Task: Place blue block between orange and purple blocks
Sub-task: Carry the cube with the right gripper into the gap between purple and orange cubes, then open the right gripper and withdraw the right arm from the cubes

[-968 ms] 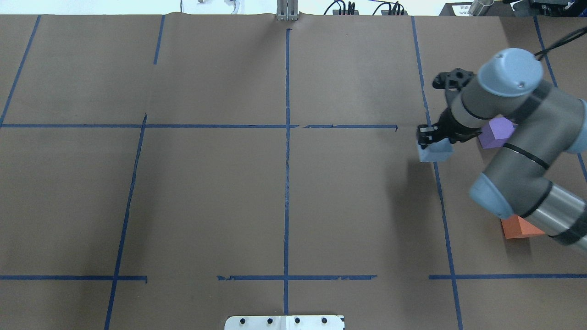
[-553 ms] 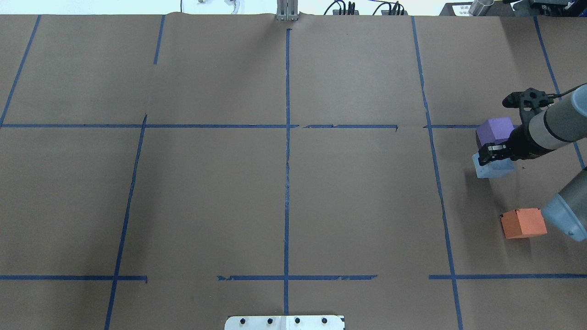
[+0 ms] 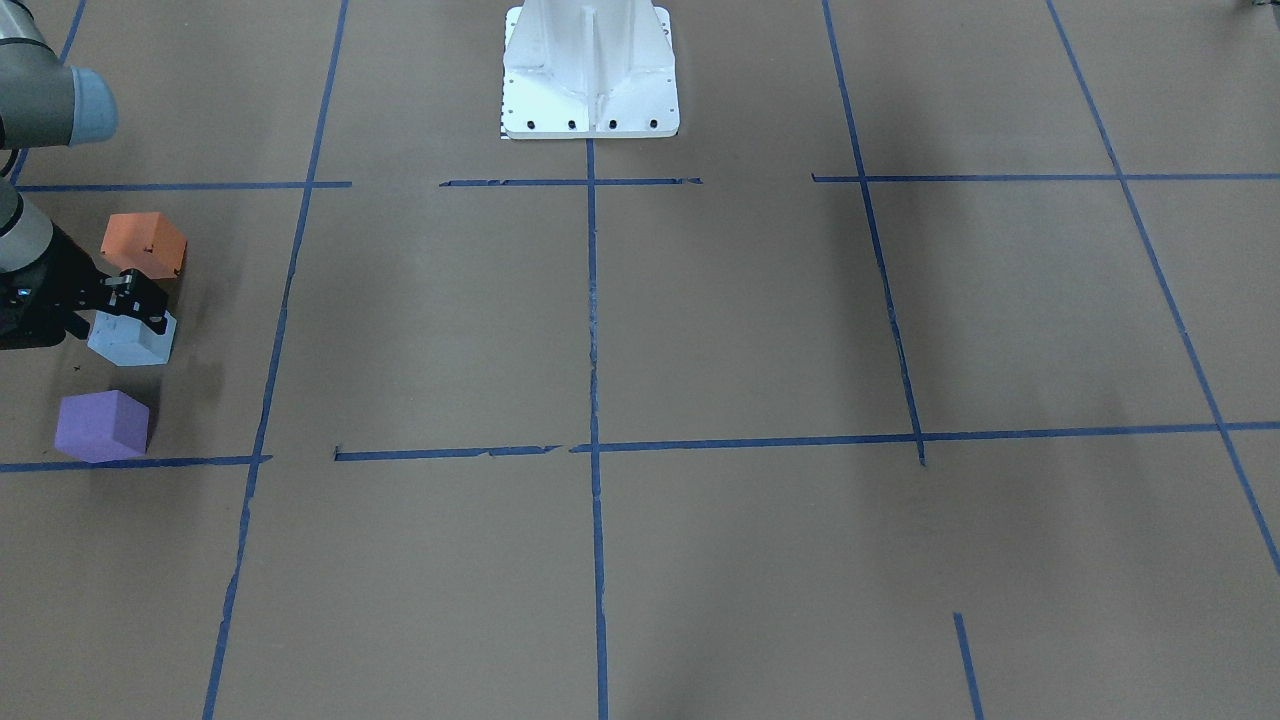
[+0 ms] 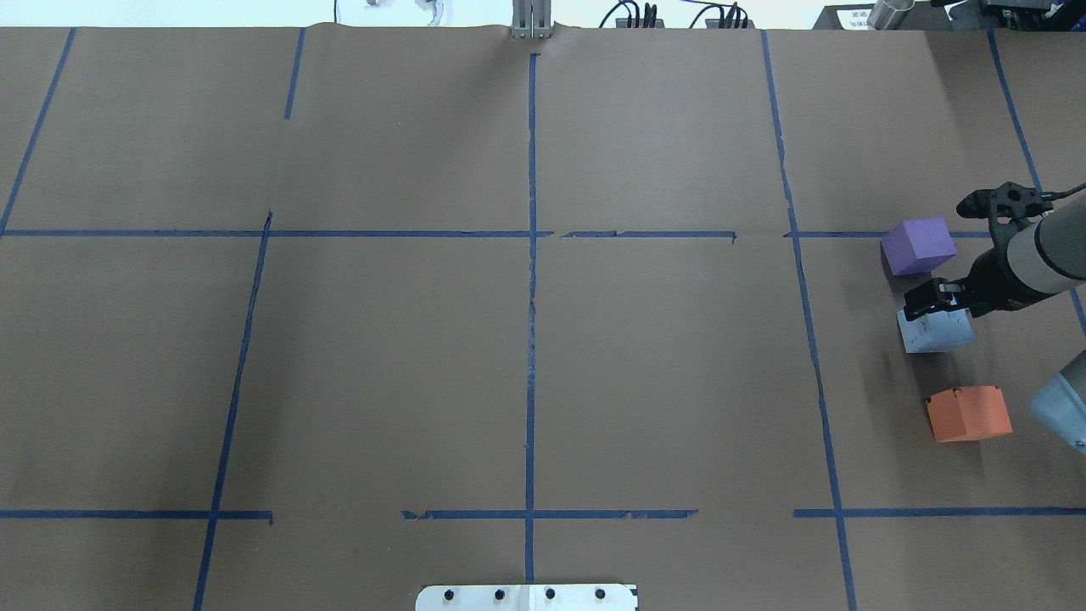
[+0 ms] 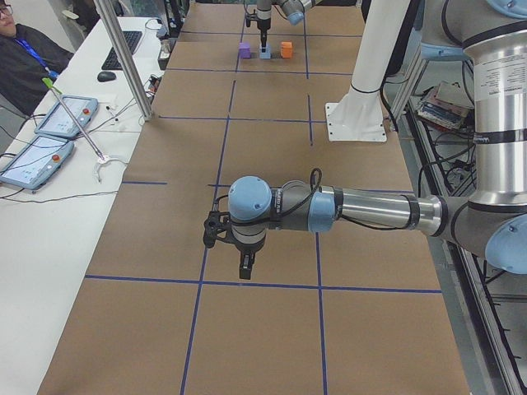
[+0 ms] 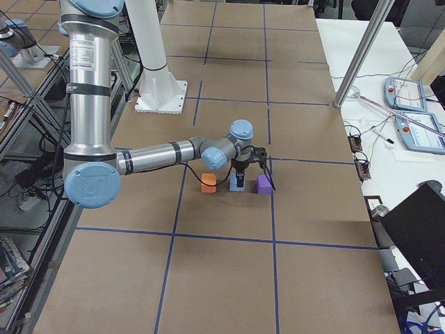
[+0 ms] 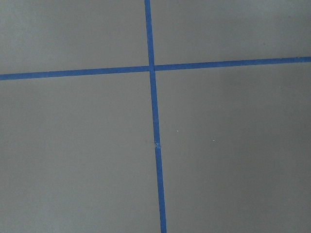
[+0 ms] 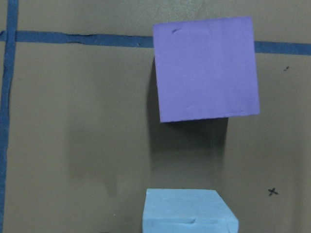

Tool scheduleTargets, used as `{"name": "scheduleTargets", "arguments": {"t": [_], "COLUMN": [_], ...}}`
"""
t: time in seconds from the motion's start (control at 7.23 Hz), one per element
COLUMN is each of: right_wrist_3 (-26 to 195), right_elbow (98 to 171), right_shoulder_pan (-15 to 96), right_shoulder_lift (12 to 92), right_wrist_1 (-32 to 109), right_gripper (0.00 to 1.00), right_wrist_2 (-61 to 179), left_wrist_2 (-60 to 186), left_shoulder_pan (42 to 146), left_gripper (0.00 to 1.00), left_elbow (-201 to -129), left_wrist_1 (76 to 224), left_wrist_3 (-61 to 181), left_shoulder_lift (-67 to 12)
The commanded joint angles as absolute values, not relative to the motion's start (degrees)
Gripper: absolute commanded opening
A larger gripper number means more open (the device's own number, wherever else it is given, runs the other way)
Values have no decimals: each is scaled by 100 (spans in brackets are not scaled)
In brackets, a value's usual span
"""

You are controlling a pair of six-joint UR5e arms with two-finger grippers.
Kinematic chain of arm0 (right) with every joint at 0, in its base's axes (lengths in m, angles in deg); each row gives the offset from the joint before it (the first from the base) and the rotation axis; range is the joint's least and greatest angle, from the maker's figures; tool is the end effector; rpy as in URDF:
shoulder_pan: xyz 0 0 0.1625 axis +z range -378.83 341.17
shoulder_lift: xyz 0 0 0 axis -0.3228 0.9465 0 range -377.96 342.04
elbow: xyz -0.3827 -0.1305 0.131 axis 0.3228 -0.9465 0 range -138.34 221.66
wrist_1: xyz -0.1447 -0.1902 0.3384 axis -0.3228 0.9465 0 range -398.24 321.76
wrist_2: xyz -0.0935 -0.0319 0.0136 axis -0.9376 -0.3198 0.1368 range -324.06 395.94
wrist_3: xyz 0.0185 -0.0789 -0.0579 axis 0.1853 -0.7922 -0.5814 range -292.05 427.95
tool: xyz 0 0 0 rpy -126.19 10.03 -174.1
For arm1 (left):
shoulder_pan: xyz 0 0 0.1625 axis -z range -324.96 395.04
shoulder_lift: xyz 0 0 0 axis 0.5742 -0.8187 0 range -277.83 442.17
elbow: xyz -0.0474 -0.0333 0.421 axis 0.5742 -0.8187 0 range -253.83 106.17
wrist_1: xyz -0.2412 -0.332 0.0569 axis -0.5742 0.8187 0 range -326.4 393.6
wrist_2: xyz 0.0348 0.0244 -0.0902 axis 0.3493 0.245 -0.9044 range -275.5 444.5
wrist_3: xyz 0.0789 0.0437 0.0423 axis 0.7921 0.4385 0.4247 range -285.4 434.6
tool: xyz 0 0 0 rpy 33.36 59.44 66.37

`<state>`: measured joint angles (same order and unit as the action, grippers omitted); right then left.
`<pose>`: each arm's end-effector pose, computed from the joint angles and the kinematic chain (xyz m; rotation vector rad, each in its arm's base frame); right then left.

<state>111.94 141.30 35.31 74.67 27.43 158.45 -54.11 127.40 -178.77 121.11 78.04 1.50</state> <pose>-0.2275 -0.4509 0.5591 0.0531 -0.7648 -0.0203 -0.0760 -0.4218 0.6038 0.0940 0.8446 0.0409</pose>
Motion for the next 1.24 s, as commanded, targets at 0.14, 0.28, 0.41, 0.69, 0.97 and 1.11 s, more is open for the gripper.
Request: {"name": "scheduleTargets", "arguments": {"t": [0.14,0.28,0.41,0.69,0.97,1.11], "right_wrist_3": [10412,9668,8729,7223,6036,6092], "right_elbow": [14160,14220,14238,14300,14667,14678], "right_shoulder_pan": [4231,4669,5256,6347,6922,6923], "right_shoulder_lift": [7468,7433,7450,7634,7775,7802], "right_wrist_1": [2942,3491,3958,4672,5820,5896], "right_gripper": [100,100,100,100,100,100], "right_wrist_2": [15943,16038,16413,16698,16769,16769], "left_wrist_2": [-5410,-5410,-5384,-5349,-5357,-5349], "left_shoulder_pan": [12733,12742,12742,12742,12742,12742], "left_gripper": [100,100,100,100,100,100], "left_elbow": [-17877,-17877,-17877,-17877,-17877,-17877], "left_wrist_1": [12114,12166,12332,12351,12351,12342], "left_wrist_3": [7811,7811,7803,7855,7873,7855], "left_shoulder_lift": [140,140,140,140,157,201]}}
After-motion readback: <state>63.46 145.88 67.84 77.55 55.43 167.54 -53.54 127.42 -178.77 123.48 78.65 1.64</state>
